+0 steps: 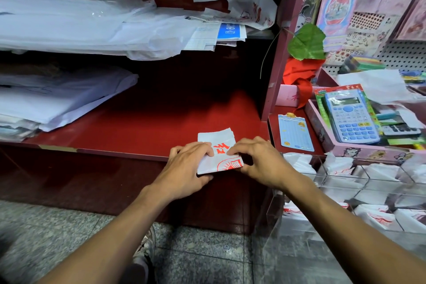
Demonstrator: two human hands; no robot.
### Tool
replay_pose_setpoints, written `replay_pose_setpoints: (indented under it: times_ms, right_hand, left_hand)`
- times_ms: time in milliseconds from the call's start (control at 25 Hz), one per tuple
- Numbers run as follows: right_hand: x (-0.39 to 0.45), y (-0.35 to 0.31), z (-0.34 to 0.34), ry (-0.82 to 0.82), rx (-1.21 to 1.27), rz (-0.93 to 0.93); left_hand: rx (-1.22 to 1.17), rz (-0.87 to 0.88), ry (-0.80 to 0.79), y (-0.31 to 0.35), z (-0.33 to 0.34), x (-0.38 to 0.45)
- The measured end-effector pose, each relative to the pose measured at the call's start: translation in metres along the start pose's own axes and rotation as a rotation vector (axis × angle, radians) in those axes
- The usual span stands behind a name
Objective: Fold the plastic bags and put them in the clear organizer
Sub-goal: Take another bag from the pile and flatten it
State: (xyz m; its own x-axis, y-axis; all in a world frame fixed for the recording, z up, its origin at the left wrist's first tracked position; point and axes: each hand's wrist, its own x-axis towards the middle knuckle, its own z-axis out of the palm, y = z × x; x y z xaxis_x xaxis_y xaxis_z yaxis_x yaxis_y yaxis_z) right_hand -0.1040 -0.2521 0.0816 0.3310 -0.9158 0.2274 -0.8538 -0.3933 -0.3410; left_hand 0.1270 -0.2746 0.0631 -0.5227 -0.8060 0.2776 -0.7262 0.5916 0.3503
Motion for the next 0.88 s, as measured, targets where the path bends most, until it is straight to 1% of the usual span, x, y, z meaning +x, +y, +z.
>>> replay_pose_setpoints:
  times_ms: [160, 320, 400, 520, 600, 720, 800, 880]
  right_hand:
    - [-0.001, 0.007, -0.002, 0.050, 0.292, 0.073]
    - [0.001, 0.002, -0.004, 0.084, 0.486, 0.205]
    - [0.005, -0.002, -0.001, 0.113, 0.531, 0.262]
    - [0.013, -0.005, 0.007, 0.193, 0.505, 0.378]
    - [0.018, -0.008, 0.009, 0.238, 0.450, 0.460]
    - [0.021, -0.016, 0.010, 0.260, 0.304, 0.535]
    - [0.019, -0.023, 0.010, 0.291, 0.167, 0.500]
    - [0.016, -0.023, 0.013, 0.299, 0.051, 0.393]
  left_hand:
    - [-0.181, -0.032, 0.064, -0.001, -0.007, 0.002]
    - [-0.401, -0.067, 0.081, 0.000, -0.013, 0.003]
    - [-0.467, -0.113, 0.125, 0.004, -0.013, 0.004]
    - [-0.503, -0.209, 0.241, 0.011, -0.007, 0.008]
    - [-0.477, -0.243, 0.275, 0.014, -0.004, 0.013]
    - [-0.272, -0.223, 0.245, 0.011, 0.002, 0.016]
    - [-0.138, -0.198, 0.218, 0.012, 0.003, 0.015]
    - [-0.023, -0.159, 0.098, 0.013, 0.001, 0.013]
